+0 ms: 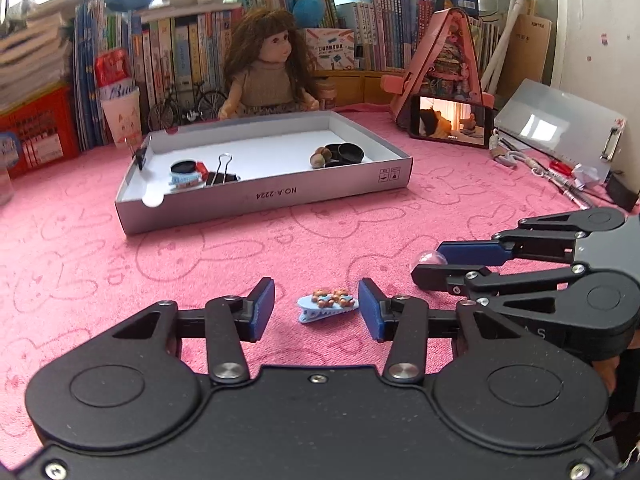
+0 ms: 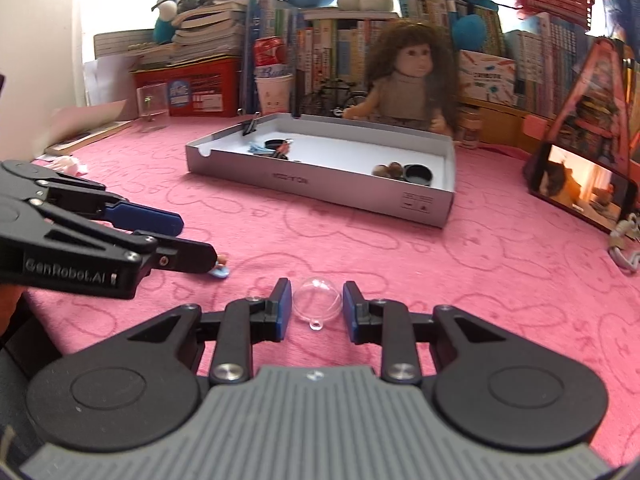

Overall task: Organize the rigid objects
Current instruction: 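Grasp a second blue hair clip with the left tool while the right tool grasps the clear ball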

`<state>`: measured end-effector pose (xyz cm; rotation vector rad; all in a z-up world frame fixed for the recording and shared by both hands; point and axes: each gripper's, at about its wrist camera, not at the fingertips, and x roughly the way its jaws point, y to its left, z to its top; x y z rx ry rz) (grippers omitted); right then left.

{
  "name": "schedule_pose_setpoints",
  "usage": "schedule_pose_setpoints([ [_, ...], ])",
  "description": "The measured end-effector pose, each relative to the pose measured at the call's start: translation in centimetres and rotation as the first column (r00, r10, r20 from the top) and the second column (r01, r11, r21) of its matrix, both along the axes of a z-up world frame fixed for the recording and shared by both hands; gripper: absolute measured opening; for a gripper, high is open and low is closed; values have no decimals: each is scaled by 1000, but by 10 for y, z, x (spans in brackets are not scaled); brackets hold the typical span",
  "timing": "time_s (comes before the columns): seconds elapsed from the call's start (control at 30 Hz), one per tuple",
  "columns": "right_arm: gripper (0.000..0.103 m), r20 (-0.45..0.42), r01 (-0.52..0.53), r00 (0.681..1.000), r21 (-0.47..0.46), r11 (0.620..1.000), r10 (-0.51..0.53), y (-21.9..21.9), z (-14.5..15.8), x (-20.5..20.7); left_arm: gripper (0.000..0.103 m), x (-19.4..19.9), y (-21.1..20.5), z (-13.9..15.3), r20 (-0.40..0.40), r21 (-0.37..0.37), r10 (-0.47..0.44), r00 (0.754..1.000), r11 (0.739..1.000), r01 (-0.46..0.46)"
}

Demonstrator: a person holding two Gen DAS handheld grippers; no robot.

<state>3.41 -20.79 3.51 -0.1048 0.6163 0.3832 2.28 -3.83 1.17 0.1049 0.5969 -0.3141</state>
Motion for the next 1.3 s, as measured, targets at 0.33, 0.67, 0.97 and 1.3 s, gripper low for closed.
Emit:
schedule_pose_setpoints([
  [0.33, 33, 7, 65, 998, 4, 998, -65, -8, -1, 3, 46, -3, -25, -10, 4, 60, 36, 999, 998, -36],
  [0.67, 34, 3, 77, 997, 12, 997, -77, -8, -2, 4, 36, -6, -24, -13, 17, 54, 30, 999, 998, -30],
  [0.97, 33, 0, 98, 995, 15, 995, -98, -7, 0, 9, 36, 0, -19, -5, 34, 35, 44, 998, 998, -45],
  [1.3, 33, -1, 118, 993, 21, 993, -118, -7, 7, 18, 36, 16, -7, 5, 41, 16, 83, 996, 996, -84],
])
